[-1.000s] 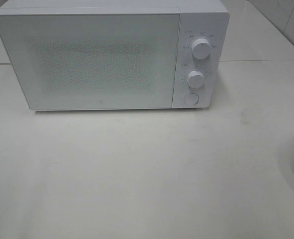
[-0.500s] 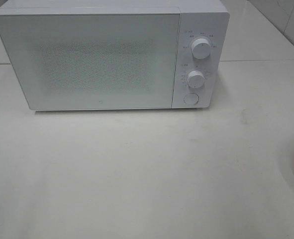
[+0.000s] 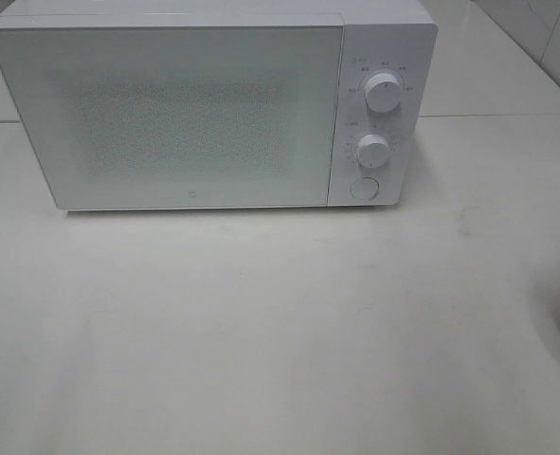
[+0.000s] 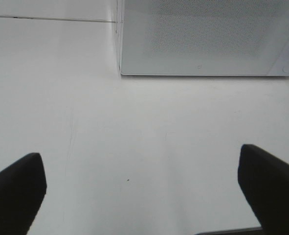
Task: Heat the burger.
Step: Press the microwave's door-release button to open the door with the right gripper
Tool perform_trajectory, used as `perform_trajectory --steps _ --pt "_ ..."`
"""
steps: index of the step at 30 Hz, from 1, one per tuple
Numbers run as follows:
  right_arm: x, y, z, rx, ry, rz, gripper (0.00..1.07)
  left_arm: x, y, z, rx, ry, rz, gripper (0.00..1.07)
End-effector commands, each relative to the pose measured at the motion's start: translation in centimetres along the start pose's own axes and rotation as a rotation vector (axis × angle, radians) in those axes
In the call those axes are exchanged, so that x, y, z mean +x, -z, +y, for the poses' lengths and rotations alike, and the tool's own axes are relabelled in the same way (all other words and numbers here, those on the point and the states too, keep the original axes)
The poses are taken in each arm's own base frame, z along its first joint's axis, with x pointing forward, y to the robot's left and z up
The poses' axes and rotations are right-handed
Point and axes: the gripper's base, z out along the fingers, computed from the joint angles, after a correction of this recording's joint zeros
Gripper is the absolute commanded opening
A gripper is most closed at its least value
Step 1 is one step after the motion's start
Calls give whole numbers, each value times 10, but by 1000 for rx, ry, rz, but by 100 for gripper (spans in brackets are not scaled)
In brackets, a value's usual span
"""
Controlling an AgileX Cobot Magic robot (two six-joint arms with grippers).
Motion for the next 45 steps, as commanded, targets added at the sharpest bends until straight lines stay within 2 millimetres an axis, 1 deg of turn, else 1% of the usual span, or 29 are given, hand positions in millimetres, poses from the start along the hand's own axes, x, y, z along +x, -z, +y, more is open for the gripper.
perform_trajectory --steps 1,3,4,6,8,9,10,11,12,14,15,17,18,19,21,23,24,25,27,28,30,31,33,35,36,37,39,40,45 --pt "-2 -9 0 1 13 -12 75 2 2 -1 -1 -4 -30 100" --pt "-5 -21 1 -5 10 -14 75 2 2 -1 -1 -4 -30 100" --pt "-5 -21 1 -5 10 -14 75 2 2 -1 -1 -4 -30 100" --pt "-7 -32 2 -10 11 -21 75 2 2 -1 -1 -4 -30 100" --pt "-9 -36 2 -12 11 -28 75 2 2 -1 -1 -4 -30 100" --pt "-11 -43 3 -17 12 -47 75 2 2 -1 -1 -4 -30 100" --pt "-11 -43 3 -17 12 -47 75 2 2 -1 -1 -4 -30 100" --pt "-12 -51 4 -21 12 -55 75 2 2 -1 -1 -4 -30 100" --pt "-12 -51 4 -21 12 -55 75 2 2 -1 -1 -4 -30 100" --pt "-15 -63 5 -29 13 -78 75 2 2 -1 -1 -4 -30 100" --pt "-15 -63 5 -29 13 -78 75 2 2 -1 -1 -4 -30 100" --pt "-17 -73 6 -36 13 -103 75 2 2 -1 -1 -4 -30 100" --pt "-17 -73 6 -36 13 -103 75 2 2 -1 -1 -4 -30 100" --pt "-17 -81 6 -41 13 -119 75 2 2 -1 -1 -4 -30 100" --pt "-18 -85 7 -44 13 -128 75 2 2 -1 -1 -4 -30 100" --pt "-19 -94 8 -51 12 -157 75 2 2 -1 -1 -4 -30 100" --pt "-19 -94 8 -51 12 -157 75 2 2 -1 -1 -4 -30 100" --pt "-20 -101 8 -57 12 -179 75 2 2 -1 -1 -4 -30 100" --pt "-20 -104 8 -60 11 -192 75 2 2 -1 -1 -4 -30 100" --pt "-21 -111 9 -65 11 -211 75 2 2 -1 -1 -4 -30 100" --pt "-19 -113 9 -69 11 -217 75 2 2 -1 -1 -4 -30 100" --pt "-15 -118 13 -84 2 -252 75 2 2 -1 -1 -4 -30 100" --pt "-12 -120 14 -87 -5 -267 75 2 2 -1 -1 -4 -30 100" --pt "-2 -123 18 -78 -17 -343 75 2 2 -1 -1 -4 -30 100" --pt "-2 -123 18 -78 -17 -343 75 2 2 -1 -1 -4 -30 100" --pt "6 -126 20 -46 -18 -363 75 2 2 -1 -1 -4 -30 100" --pt "10 -127 21 -29 -12 -369 75 2 2 -1 -1 -4 -30 100" --pt "16 -128 25 -2 6 -378 75 2 2 -1 -1 -4 -30 100" --pt "24 -131 36 36 49 -390 75 2 2 -1 -1 -4 -30 100"
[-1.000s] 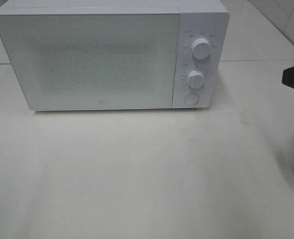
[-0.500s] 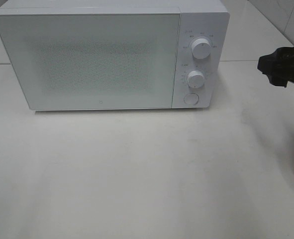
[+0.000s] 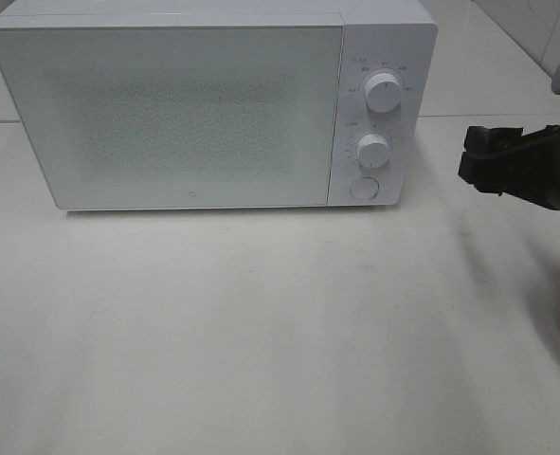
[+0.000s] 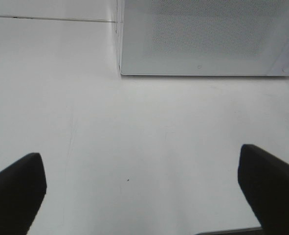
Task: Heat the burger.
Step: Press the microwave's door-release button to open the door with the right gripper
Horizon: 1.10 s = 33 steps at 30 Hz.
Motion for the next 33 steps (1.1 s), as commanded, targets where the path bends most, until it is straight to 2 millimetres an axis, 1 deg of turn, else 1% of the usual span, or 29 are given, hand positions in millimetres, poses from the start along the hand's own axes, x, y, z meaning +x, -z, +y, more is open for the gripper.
perform_trajectory --steps 1,2,3,5,7,8,10,11,13,14,16,19,21,26,29,33 --pt "5 1 12 45 55 -35 75 2 2 -1 -1 -4 -30 100" --pt "5 1 12 45 55 -35 75 2 2 -1 -1 -4 -30 100" --pt "8 2 19 47 55 -45 75 2 2 -1 -1 -4 -30 100" --pt "9 2 22 46 52 -49 75 2 2 -1 -1 -4 -30 100" --pt "13 4 34 40 49 -75 75 2 2 -1 -1 -4 -30 100" --pt "13 4 34 40 49 -75 75 2 2 -1 -1 -4 -30 100" --pt "16 7 43 44 40 -90 75 2 2 -1 -1 -4 -30 100" --pt "16 7 43 44 40 -90 75 2 2 -1 -1 -4 -30 100" --pt "22 11 55 44 36 -98 75 2 2 -1 -1 -4 -30 100" --pt "22 11 55 44 36 -98 75 2 2 -1 -1 -4 -30 100" --pt "29 13 63 35 51 -90 75 2 2 -1 -1 -4 -30 100" --pt "32 13 65 35 54 -87 75 2 2 -1 -1 -4 -30 100" --pt "37 16 71 42 56 -82 75 2 2 -1 -1 -4 -30 100" --pt "45 19 76 50 71 -70 75 2 2 -1 -1 -4 -30 100" --pt "47 19 78 40 75 -66 75 2 2 -1 -1 -4 -30 100" --pt "47 19 78 37 37 -68 75 2 2 -1 -1 -4 -30 100"
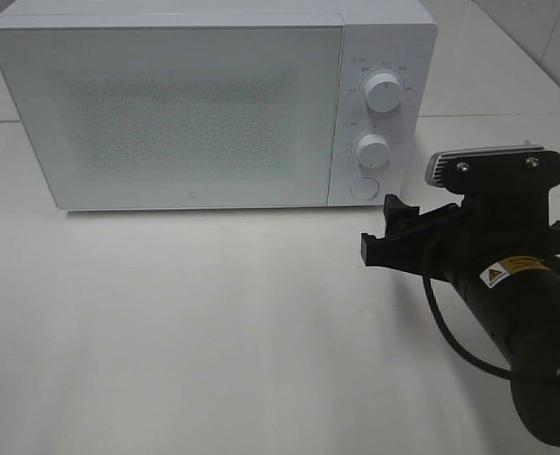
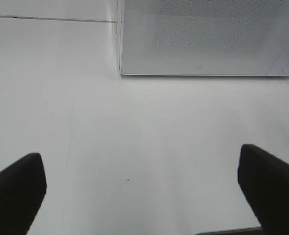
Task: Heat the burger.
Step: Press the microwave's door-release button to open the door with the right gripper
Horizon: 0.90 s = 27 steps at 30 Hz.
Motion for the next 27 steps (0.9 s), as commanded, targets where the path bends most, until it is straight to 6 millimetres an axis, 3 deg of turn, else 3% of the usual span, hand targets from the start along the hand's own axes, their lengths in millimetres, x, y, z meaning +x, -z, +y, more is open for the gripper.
perform_trajectory --steps 1,6,10,11,12,13,15,19,26,27 --pt "-8 1 -1 12 -81 -83 75 2 2 -1 -1 -4 -30 100" --pt "-8 1 -1 6 -233 -85 75 2 2 -1 -1 -4 -30 100" --pt "-7 1 -1 -6 -515 -81 75 2 2 -1 -1 -4 -30 100" --pt "-7 1 -1 -6 -515 -81 75 2 2 -1 -1 -4 -30 100" --pt "-7 1 -1 -11 -635 -81 75 2 2 -1 -1 -4 -30 100" --pt "-7 1 -1 -11 -635 -81 75 2 2 -1 -1 -4 -30 100" --pt "-7 1 -1 -19 -820 -82 74 2 2 -1 -1 -4 -30 100" --pt "-7 1 -1 -26 -992 -81 72 2 2 -1 -1 -4 -30 100" --pt "-7 1 -1 -39 -1293 -77 64 2 2 -1 -1 -4 -30 100" --pt "-7 1 -1 -42 -1358 -77 58 2 2 -1 -1 -4 -30 100"
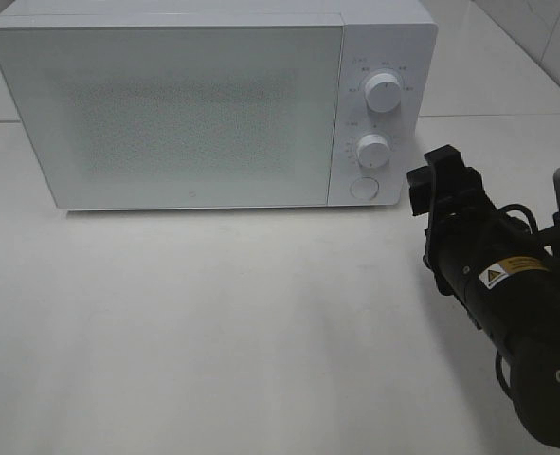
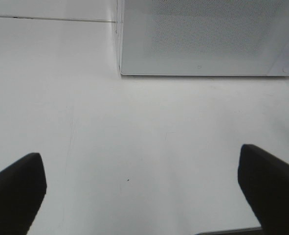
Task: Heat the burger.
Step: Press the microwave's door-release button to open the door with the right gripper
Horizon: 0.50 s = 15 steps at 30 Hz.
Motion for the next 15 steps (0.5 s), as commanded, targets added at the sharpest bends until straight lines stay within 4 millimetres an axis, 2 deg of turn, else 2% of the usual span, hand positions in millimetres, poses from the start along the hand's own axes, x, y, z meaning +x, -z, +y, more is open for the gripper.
perform_trajectory --steps 1,3,4,5,6,7,8,9,10,12,15 --pt "-4 1 7 -73 -108 -38 58 2 2 -1 -1 -4 -30 100" --pt "-3 1 5 -55 -186 -24 48 2 2 -1 -1 -4 -30 100" --pt "-3 1 5 -55 -186 -24 48 2 2 -1 -1 -4 -30 100" --pt "-2 1 4 -45 -211 -18 44 2 2 -1 -1 -4 -30 100" --pt "-1 1 2 -17 -254 -3 35 2 2 -1 -1 -4 -30 100" --pt "-1 1 2 -17 -254 -3 35 2 2 -1 -1 -4 -30 100" --pt "0 1 1 0 -272 6 29 2 2 -1 -1 -4 -30 100" --pt "2 1 -2 27 -300 18 18 2 2 -1 -1 -4 -30 100" --pt "2 1 -2 27 -300 18 18 2 2 -1 -1 -4 -30 100" --pt "3 1 -3 50 -334 29 5 2 2 -1 -1 -4 -30 100" --pt "4 1 -5 64 -349 41 0 2 2 -1 -1 -4 -30 100"
